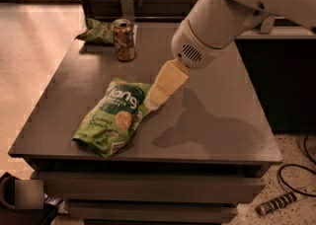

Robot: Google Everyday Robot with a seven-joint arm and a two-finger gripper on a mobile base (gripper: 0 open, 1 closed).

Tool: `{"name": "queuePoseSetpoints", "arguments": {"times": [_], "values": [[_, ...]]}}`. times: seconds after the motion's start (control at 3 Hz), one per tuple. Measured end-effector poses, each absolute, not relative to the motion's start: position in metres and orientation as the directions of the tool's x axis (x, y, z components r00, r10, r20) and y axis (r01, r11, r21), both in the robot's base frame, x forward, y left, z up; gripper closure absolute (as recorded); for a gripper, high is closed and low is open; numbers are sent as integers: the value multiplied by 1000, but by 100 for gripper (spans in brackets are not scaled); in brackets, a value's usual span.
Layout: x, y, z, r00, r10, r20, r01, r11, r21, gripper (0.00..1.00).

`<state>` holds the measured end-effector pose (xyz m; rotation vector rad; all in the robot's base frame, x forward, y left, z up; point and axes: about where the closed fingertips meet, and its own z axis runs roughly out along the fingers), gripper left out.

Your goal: Pick green rice chip bag

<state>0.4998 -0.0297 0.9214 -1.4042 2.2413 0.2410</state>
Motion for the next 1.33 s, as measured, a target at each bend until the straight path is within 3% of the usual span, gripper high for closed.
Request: {"name": "queuePoseSetpoints", "arguments": {"times": [0.67,1.33], "values": [[512,5,907,-567,-650,-506,-764,644,28,0],[510,32,900,-711,-579,-399,-648,760,53,0]]}}
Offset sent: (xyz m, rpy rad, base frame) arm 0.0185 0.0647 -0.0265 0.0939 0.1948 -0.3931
